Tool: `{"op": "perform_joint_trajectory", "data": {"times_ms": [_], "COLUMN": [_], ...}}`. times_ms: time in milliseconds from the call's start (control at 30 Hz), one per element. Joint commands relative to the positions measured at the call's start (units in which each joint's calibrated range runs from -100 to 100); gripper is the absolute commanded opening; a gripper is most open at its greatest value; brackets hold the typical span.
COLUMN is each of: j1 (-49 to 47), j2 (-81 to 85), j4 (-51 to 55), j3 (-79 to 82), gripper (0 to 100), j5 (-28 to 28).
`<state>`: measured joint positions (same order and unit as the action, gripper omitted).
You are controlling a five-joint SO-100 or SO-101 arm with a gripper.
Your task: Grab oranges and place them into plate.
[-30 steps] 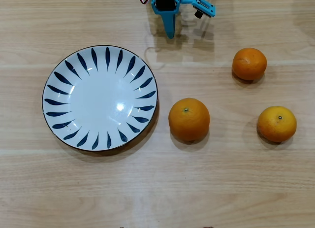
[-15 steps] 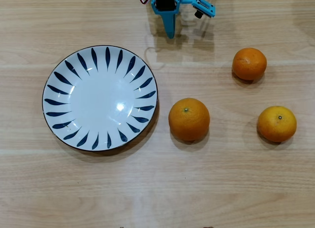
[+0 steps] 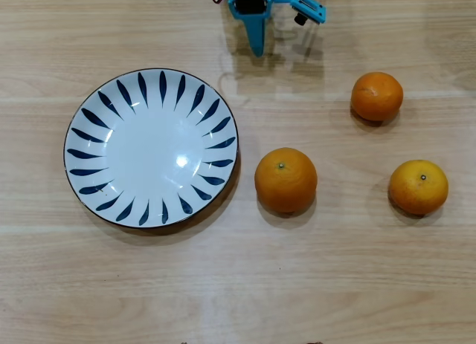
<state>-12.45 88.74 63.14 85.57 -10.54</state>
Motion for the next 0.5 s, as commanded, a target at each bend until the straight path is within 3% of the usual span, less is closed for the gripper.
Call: {"op": "perform_joint_trajectory", "data": {"times_ms": [0, 167, 333, 467], "j1": [0.6, -0.45, -4.56, -8.68], "j2": [-16.55, -31.26, -42.17, -47.32], "j4": [-0.52, -0.52, -1.04, -0.44], "j3": [-21.33, -36.36, -50.58, -59.09], "gripper": [2, 2, 3, 3], "j5": [-0.34, -1.22, -14.5, -18.42]}}
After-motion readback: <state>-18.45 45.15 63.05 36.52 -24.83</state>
